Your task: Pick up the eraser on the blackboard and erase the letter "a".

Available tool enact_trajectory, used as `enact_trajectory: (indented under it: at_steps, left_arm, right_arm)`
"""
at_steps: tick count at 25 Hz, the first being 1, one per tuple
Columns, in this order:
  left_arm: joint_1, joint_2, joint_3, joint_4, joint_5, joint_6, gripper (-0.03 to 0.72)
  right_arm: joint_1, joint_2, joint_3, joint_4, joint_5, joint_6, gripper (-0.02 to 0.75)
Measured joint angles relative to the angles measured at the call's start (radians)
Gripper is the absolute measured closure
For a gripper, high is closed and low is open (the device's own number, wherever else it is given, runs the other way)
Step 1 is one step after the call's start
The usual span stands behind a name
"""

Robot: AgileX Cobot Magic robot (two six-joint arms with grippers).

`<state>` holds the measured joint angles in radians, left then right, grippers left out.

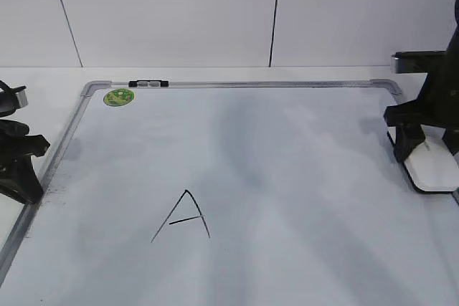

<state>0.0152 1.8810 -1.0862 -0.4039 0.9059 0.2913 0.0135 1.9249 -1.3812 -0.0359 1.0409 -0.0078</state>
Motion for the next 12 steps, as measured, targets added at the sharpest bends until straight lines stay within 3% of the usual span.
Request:
enact_trajectory:
  at_steps: [12]
  left_arm:
    - [0.000,0.000,0.000,0.000,0.000,0.000,0.627]
  right_arm:
    - [0.000,0.021,0.000,0.000,-0.026,-0.002,0.200]
